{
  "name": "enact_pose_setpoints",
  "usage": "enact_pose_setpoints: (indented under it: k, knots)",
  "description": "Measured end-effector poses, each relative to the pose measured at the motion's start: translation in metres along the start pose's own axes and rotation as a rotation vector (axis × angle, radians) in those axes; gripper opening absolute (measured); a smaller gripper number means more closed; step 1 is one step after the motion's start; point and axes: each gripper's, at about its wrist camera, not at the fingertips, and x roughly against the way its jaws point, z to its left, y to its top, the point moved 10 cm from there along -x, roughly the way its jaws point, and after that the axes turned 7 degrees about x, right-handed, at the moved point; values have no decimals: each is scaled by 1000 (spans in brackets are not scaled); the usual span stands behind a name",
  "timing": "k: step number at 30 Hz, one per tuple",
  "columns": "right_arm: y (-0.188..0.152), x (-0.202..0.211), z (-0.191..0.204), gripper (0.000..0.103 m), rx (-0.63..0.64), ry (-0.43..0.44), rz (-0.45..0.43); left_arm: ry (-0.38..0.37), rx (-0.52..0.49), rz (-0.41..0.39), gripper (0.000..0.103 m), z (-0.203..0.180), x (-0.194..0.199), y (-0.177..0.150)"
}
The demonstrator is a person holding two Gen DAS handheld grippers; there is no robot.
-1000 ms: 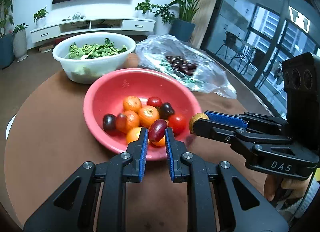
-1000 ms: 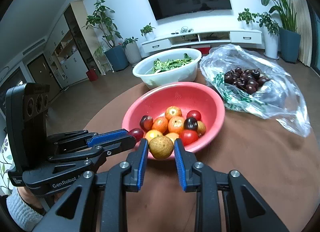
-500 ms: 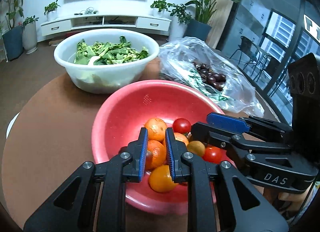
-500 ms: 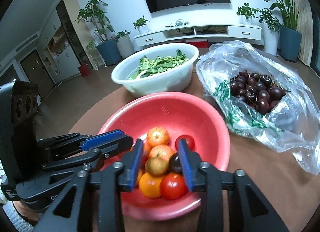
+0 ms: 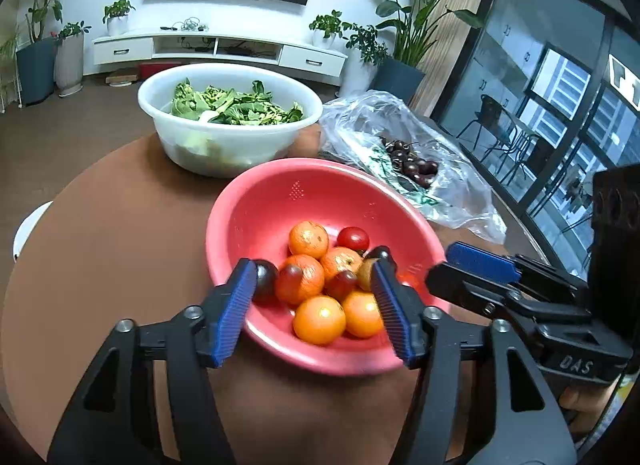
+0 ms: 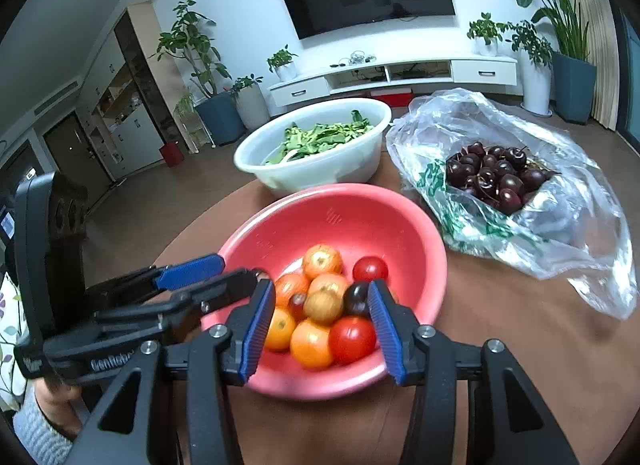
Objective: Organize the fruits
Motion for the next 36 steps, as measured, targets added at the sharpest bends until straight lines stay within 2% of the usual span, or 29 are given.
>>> enact_pose_setpoints:
  k: [1, 3, 5, 10, 13, 14, 15, 22, 28, 36]
  knots:
    - [-2, 6, 2, 55, 2, -3, -8, -2, -6, -8, 76, -3, 6, -2]
    - [-6, 20, 6, 62, 8, -8, -30, -10, -23, -21, 83, -10, 18, -8]
    - [-13, 34, 11, 65, 14, -13, -50, 5, -45, -37, 87, -18, 31, -16]
    - [-29, 71, 17, 84, 28, -49, -107, 32, -113, -68, 99, -39, 59, -36]
    - [-41, 94, 15, 95, 25, -102, -139, 44, -141, -83, 100, -51, 74, -49]
    - [-45, 103, 13, 101, 20, -131, -151, 55, -156, -88, 100, -55, 79, -55]
    - [-48, 109, 11, 103, 13, -144, -159, 65, -167, -90, 101, -59, 81, -58]
    - [-76, 145, 0, 103, 20, -245, -180, 89, -206, -94, 102, -76, 97, -90]
    - [-99, 150, -9, 103, -21, -252, -171, 86, -227, -90, 102, -86, 100, -108]
    - [-107, 148, -8, 103, -27, -258, -178, 86, -236, -95, 102, -89, 107, -117]
